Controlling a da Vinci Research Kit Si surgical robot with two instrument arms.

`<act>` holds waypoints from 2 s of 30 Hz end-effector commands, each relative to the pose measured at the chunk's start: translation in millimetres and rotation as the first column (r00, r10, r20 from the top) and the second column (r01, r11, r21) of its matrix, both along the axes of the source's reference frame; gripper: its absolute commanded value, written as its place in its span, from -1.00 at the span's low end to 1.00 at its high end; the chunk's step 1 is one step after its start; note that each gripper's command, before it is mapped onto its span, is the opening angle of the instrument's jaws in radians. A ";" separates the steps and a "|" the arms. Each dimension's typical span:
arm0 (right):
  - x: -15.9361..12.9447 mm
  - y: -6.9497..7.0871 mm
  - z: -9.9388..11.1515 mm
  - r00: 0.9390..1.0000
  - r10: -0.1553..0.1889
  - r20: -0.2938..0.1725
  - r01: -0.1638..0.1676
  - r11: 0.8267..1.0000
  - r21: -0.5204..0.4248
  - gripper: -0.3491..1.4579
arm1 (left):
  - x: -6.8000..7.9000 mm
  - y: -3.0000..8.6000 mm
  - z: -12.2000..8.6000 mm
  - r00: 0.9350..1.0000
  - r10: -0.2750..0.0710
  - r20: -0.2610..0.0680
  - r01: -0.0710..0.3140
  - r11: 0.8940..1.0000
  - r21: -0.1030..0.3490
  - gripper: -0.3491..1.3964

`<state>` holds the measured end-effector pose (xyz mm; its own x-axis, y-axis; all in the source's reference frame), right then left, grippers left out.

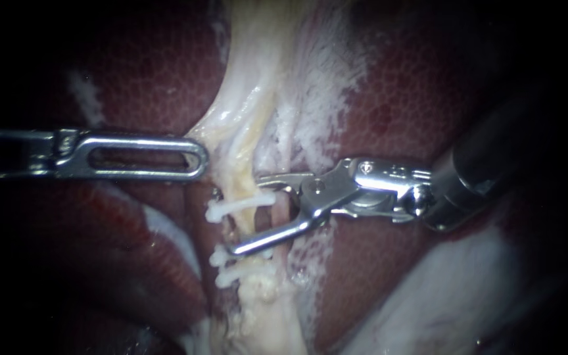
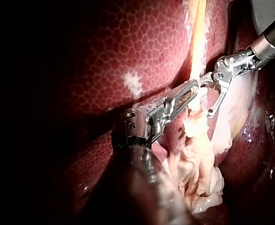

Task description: Going back third clip left tube

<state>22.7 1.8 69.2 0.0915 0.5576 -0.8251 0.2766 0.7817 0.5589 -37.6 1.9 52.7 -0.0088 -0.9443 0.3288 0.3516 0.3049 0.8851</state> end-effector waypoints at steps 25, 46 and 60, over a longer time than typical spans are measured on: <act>-13.1 0.8 -3.9 0.994 0.040 0.100 -0.031 0.996 -0.084 0.05 | 0.0 0.2 0.7 1.000 0.001 0.001 -0.001 1.000 -0.001 -1.00; -14.4 1.1 -8.7 0.995 0.033 0.096 -0.023 0.995 -0.098 0.05 | -0.2 0.4 1.0 1.000 0.001 0.001 -0.001 1.000 -0.001 -1.00; -14.7 1.0 -8.8 0.995 0.031 0.096 -0.022 0.995 -0.098 0.05 | -2.7 -0.3 5.3 1.000 0.004 -0.018 -0.004 1.000 0.005 -1.00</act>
